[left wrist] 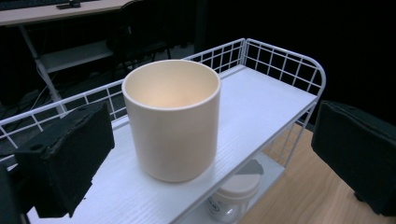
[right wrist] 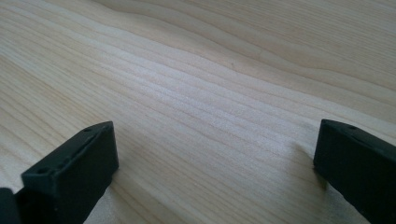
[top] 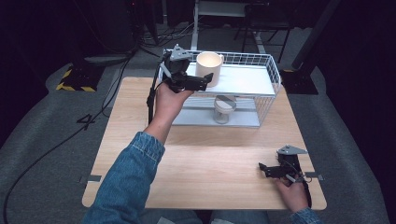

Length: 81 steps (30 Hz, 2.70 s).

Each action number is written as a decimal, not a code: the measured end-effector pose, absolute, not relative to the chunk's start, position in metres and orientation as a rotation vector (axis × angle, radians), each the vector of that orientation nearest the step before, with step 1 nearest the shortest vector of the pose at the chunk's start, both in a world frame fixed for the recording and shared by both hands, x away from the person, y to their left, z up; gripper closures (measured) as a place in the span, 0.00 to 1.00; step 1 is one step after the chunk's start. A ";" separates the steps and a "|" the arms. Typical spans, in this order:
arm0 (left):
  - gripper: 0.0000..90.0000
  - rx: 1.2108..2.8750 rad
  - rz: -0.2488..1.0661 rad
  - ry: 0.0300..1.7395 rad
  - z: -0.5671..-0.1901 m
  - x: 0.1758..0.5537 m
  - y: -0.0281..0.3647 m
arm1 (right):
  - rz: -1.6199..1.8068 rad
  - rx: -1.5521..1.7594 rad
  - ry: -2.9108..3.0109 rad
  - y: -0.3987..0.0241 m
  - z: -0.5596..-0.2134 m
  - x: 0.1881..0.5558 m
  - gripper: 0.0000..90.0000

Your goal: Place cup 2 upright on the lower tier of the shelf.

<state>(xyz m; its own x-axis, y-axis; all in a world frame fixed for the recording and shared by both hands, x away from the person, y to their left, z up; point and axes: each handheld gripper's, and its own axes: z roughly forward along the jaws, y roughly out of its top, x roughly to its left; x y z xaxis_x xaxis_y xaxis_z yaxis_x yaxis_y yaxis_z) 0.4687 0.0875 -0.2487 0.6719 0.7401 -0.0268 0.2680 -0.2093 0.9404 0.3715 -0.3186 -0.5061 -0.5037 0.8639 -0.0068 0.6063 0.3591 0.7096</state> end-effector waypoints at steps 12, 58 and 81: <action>0.00 1.788 0.518 0.766 -0.248 0.433 0.102 | 0.930 1.285 2.247 -0.319 -0.506 0.372 0.00; 0.00 1.854 0.505 0.945 -0.354 0.356 0.198 | 0.928 1.290 2.237 -0.318 -0.506 0.370 0.00; 0.00 1.940 0.464 1.035 -0.437 0.340 0.199 | 0.926 1.296 2.234 -0.318 -0.506 0.370 0.00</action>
<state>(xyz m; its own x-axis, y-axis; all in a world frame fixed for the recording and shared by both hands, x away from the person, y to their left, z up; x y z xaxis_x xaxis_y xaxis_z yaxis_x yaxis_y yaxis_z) 0.3400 0.1991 -0.4373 0.5857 0.8076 -0.0693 0.4853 -0.2809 0.8280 0.3697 -0.3179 -0.5062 -0.4934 0.8698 -0.0091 0.6084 0.3526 0.7110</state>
